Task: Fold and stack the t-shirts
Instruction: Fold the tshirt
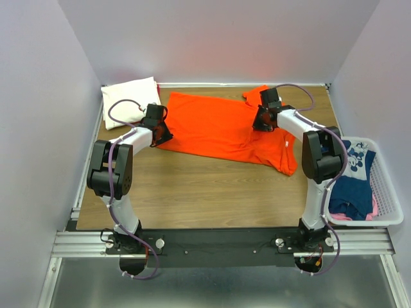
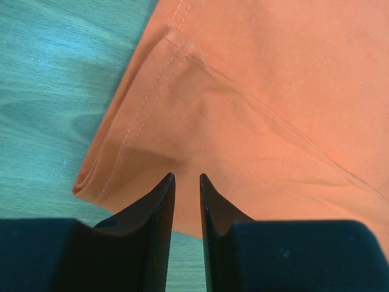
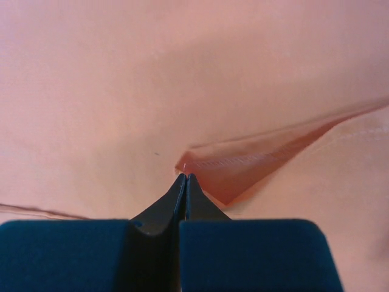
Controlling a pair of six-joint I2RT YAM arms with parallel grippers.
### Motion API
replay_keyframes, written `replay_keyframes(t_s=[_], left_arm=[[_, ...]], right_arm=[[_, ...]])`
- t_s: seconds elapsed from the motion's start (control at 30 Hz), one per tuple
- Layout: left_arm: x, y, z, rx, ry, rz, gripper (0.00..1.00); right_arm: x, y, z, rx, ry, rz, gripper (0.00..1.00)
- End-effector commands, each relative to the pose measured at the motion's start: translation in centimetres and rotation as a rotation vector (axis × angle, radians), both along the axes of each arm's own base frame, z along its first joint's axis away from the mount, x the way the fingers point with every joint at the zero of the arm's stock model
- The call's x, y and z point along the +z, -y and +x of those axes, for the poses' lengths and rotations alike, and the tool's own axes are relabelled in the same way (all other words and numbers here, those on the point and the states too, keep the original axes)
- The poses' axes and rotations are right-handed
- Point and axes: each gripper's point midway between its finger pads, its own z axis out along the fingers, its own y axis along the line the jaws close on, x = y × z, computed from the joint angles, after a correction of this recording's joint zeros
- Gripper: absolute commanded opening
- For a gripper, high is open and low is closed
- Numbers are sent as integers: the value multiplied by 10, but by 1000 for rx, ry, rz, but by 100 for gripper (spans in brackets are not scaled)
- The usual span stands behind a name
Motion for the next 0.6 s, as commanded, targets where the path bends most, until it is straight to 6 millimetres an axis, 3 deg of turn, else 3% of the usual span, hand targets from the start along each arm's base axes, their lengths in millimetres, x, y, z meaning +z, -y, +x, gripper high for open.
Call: replay_keyframes(t_s=[0.0,0.13,0.2,0.23,0.27,0.47,0.5,0.53,0.57], left_arm=[[14,2,8,-18,41,-8,30],[13,2,8,-19,40,-6,30],[12,1,8,-18,38,-4,30],[12,1,8,-18,38,-4,30],[12,1,7,-18,36,-1,30],[16,-8,5,12,40,23,34],[19,-12,3,29,43,30,37],[19,-14,1,36,44,33,39],[22,-17,0,48,48,36,41]], right_arm=[[0,-14,11,60,9,13,6],[-6,-17,17,79,8,9,9],[-9,-18,18,88,4,4,18],[-9,-18,18,90,5,2,18],[-9,-17,18,90,5,-1,26],[20,0,13,31,62,-51,57],[37,4,11,8,93,-55,64],[30,7,6,-4,76,-64,64],[45,9,3,-17,103,-59,65]])
